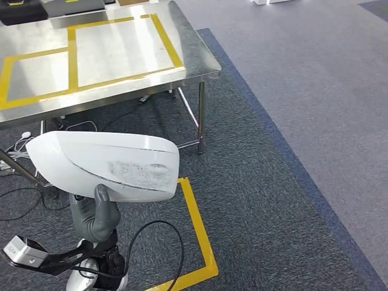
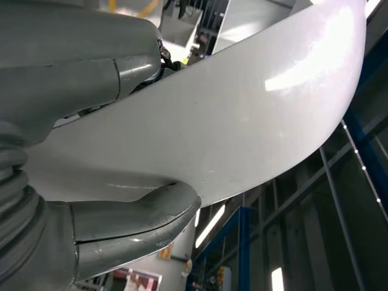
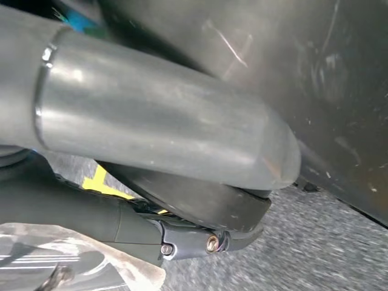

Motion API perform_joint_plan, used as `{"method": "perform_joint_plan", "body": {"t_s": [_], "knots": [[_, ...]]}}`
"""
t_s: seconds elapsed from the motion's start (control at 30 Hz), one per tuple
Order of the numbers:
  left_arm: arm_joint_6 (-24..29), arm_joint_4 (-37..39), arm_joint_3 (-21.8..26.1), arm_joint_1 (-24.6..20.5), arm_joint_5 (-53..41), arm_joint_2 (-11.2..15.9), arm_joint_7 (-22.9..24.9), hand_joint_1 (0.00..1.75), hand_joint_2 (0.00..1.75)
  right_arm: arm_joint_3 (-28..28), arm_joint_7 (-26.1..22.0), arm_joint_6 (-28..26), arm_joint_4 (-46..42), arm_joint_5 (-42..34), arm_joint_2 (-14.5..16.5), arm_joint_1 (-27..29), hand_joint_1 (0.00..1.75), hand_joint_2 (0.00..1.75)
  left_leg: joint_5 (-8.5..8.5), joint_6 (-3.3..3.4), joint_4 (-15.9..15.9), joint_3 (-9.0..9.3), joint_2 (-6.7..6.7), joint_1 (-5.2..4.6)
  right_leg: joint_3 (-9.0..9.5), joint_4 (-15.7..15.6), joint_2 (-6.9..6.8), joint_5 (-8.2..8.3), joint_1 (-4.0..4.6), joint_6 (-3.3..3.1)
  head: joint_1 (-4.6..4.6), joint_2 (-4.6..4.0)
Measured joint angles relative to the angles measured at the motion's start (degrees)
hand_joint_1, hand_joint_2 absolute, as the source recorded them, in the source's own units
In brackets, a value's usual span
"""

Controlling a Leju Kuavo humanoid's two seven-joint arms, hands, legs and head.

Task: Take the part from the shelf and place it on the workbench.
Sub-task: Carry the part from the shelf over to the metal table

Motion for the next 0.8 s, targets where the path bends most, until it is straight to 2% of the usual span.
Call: {"method": "perform_joint_plan", "body": {"t_s": [0.03,0.07,0.1,0.13,0.17,0.2,0.23,0.27,0.3,0.37,0.4,0.43,0.47,0.5,0.53,0.57,0.6,0.67,0.7,0.73,0.77,0.8], "knots": [[0.0,0.0,0.0,0.0,-0.1,0.0,0.0,1.75,1.75,0.0,0.0,0.0,0.0,0.0,0.0,-0.1,0.0,0.0,-0.04,-0.05,0.0,0.13,-0.91,0.03,-0.12,-0.8,0.06,1.52,-0.03,0.03,0.0,0.0],[0.1,0.0,0.0,0.1,-0.2,0.0,0.0,1.75,1.75,0.0,0.0,0.0,0.0,0.0,0.0,-0.2,0.0,0.0,-0.11,-0.15,0.1,0.3,-1.82,0.08,0.83,-3.7,0.4,3.94,-0.16,0.06,0.0,0.0],[0.1,0.0,0.0,0.1,-0.3,0.0,0.0,1.75,1.75,0.0,0.1,0.0,0.0,0.0,0.0,-0.2,0.0,0.0,-0.23,-0.33,0.1,0.42,-2.67,0.14,2.3,-7.6,1.38,6.27,-0.38,0.11,0.01,0.0],[0.1,0.0,0.0,0.1,-0.3,0.0,0.0,1.75,1.75,0.1,0.1,0.1,0.0,0.1,0.0,-0.2,0.0,0.0,-0.37,-0.57,0.4,0.37,-3.49,0.11,3.8,-11.3,2.73,7.78,-0.67,0.12,0.03,0.0],[0.2,0.0,0.0,0.0,-0.4,0.0,0.0,1.75,1.75,0.1,0.1,0.1,0.0,0.1,0.1,-0.1,0.0,0.0,-0.42,-0.85,0.6,0.18,-4.18,0.09,4.92,-13.8,3.88,8.5,-0.87,-0.08,0.02,0.0],[0.3,0.0,0.0,0.1,-0.4,0.0,0.0,1.75,1.75,0.1,0.2,0.2,0.1,0.1,0.1,-0.1,0.0,0.0,-0.38,-1.15,0.7,-0.08,-4.81,0.08,5.52,-15.0,4.66,8.47,-0.94,-0.38,0.01,0.0],[0.4,0.0,0.0,0.1,-0.4,0.0,0.0,1.75,1.75,0.1,0.2,0.2,0.1,0.1,0.1,-0.2,0.0,0.0,-0.27,-1.44,0.8,-0.33,-5.43,0.1,5.79,-15.3,4.64,8.27,-0.88,-0.78,-0.01,0.0],[0.5,0.0,0.0,0.1,-0.5,0.0,0.0,1.75,1.75,0.1,0.2,0.2,0.1,0.2,0.2,-0.2,0.0,0.0,-0.18,-1.69,0.7,-0.5,-5.93,0.18,5.97,-15.3,4.04,8.32,-0.9,-1.21,-0.02,0.0],[0.7,0.0,0.1,0.1,-0.5,0.0,0.0,1.75,1.75,0.1,0.2,0.2,0.1,0.2,0.2,-0.2,0.0,0.0,-0.31,-1.95,1.0,-0.62,-5.52,0.14,6.13,-15.4,3.43,8.35,-0.95,-1.52,-0.06,0.0],[0.8,0.0,0.1,0.1,-0.5,0.0,0.0,1.75,1.75,0.1,0.3,0.2,0.1,0.2,0.3,-0.1,0.0,0.0,-2.15,-2.57,4.1,-2.03,-2.61,0.01,6.58,-15.6,1.89,8.24,-1.09,-2.19,-0.49,0.0],[0.9,0.0,0.1,0.1,-0.5,0.0,0.0,1.75,1.75,0.1,0.3,0.2,0.1,0.2,0.3,0.0,0.0,0.0,-3.84,-2.87,7.5,-3.6,-0.76,0.02,6.73,-15.6,1.05,8.08,-0.99,-2.46,-0.73,0.0],[0.9,0.0,0.1,0.1,-0.5,0.0,0.0,1.75,1.75,0.1,0.4,0.2,0.1,0.2,0.3,0.1,0.0,0.0,-5.64,-3.13,11.5,-5.58,0.31,0.16,6.83,-15.6,0.17,7.92,-0.91,-2.69,-0.91,0.0],[0.9,0.0,0.1,0.1,-0.5,0.0,0.0,1.75,1.75,0.1,0.4,0.1,0.1,0.2,0.3,0.3,0.0,0.0,-6.89,-3.28,15.0,-7.36,0.69,0.32,6.91,-15.6,-0.68,7.78,-0.84,-2.8,-0.89,0.0],[0.9,0.0,0.1,0.2,-0.5,0.0,0.0,1.75,1.75,0.1,0.4,0.1,0.1,0.2,0.2,0.3,0.0,0.0,-7.23,-3.35,17.1,-8.45,0.83,0.45,7.02,-15.6,-1.49,7.63,-0.79,-2.85,-0.91,0.0],[0.9,0.0,0.1,0.2,-0.5,0.0,0.0,1.75,1.75,0.1,0.5,0.1,0.1,0.2,0.2,0.4,0.0,0.0,-6.38,-3.32,16.9,-8.41,0.92,0.52,7.2,-15.6,-2.24,7.47,-0.74,-2.86,-0.91,0.0],[1.0,0.0,0.1,0.2,-0.5,0.0,0.0,1.75,1.75,0.1,0.5,0.1,0.1,0.2,0.1,0.4,0.0,0.0,-4.63,-3.19,14.6,-7.28,1.16,0.54,7.46,-15.6,-2.94,7.27,-0.67,-2.84,-0.91,0.0],[1.0,0.0,0.1,0.2,-0.5,0.0,0.0,1.75,1.75,0.1,0.5,0.1,0.1,0.2,0.1,0.5,0.0,0.0,-2.46,-2.9,10.8,-5.32,1.8,0.47,7.79,-15.6,-3.58,7.04,-0.59,-2.79,-0.91,0.0],[1.0,0.0,0.1,0.1,-0.5,0.0,0.0,1.75,1.75,0.1,0.6,0.0,0.1,0.2,0.1,0.6,0.0,0.0,-0.18,-2.14,3.8,-1.81,4.52,-0.17,8.19,-15.7,-4.58,6.56,-0.27,-2.44,-0.91,0.0],[1.0,0.0,0.1,0.1,-0.5,0.0,0.0,1.75,1.75,0.1,0.6,-0.1,0.1,-0.1,0.1,0.6,0.0,0.0,0.0,-1.8,2.0,-0.95,5.57,-0.51,8.34,-15.7,-5.0,6.38,-0.1,-2.16,-0.87,0.0],[1.0,-0.1,0.2,0.2,-0.6,-0.1,0.0,1.75,1.75,0.1,0.6,-0.2,0.1,-0.4,0.1,0.7,0.0,0.0,-0.38,-1.53,1.4,-0.76,6.11,-0.79,8.47,-15.9,-5.41,6.28,0.04,-1.84,-0.86,0.0],[1.0,-0.2,0.2,0.4,-0.7,-0.1,0.0,1.75,1.75,0.1,0.6,-0.5,0.1,-0.8,0.1,0.7,0.0,0.0,-0.32,-1.31,1.1,-0.68,5.73,-0.83,8.67,-16.2,-5.79,6.25,0.11,-1.57,-0.89,0.0],[1.1,-0.4,0.3,0.6,-0.8,-0.3,0.0,1.75,1.75,0.1,0.6,-0.6,0.1,-1.2,0.1,0.7,0.0,0.0,-0.15,-1.32,0.8,-0.55,5.45,-0.76,8.92,-16.5,-6.08,6.31,0.19,-1.79,-0.79,0.0]]}}
